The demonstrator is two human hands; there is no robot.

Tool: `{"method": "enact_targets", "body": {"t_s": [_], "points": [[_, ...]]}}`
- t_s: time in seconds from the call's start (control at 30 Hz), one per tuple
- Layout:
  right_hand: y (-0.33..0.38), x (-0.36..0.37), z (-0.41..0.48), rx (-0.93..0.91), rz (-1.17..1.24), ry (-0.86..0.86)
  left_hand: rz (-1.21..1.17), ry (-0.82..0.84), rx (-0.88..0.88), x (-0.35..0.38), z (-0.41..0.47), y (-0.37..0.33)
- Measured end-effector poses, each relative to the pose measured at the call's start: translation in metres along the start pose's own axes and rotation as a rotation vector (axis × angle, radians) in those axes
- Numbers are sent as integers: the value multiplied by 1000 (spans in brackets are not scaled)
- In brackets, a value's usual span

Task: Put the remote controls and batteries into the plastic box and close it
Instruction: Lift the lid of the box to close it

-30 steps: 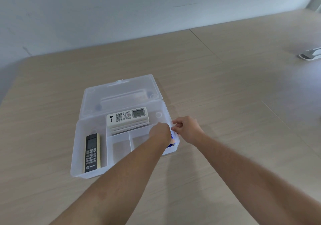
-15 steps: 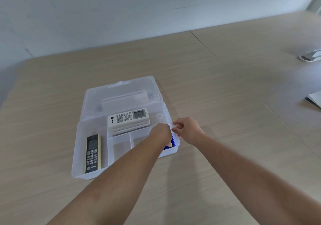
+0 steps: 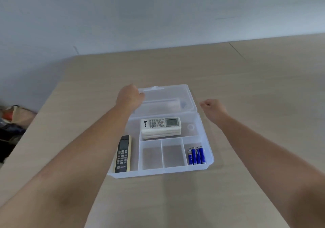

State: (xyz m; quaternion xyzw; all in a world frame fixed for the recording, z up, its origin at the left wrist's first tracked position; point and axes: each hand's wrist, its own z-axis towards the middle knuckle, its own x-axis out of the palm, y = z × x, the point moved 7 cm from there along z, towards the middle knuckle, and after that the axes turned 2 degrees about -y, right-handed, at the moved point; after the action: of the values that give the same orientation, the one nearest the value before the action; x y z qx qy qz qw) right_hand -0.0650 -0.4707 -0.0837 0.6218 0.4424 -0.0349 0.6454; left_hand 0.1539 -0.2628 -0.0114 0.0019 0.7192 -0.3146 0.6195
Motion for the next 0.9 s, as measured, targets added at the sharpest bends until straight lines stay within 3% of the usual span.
{"method": "enact_targets", "body": {"t_s": [0.13,0.27,0.4,0.47,0.67,0.9], "points": [[-3,27,19,88,76,46,-28,36,-308,19,8,89],[-18,55,32,210,165,64,-332,156,-499,50,6,117],[-27,67,39,320,311,-35,-674,56,-617,69,10,129],[-25,67,38,267,284,-85,-715,20,-626,73,9,133],[-26,59,33,240,498,-144,-942,-33,-583,62,13,131],[22,26,4,175,767,-1,-1369,113,-487,27,-5,114]]}}
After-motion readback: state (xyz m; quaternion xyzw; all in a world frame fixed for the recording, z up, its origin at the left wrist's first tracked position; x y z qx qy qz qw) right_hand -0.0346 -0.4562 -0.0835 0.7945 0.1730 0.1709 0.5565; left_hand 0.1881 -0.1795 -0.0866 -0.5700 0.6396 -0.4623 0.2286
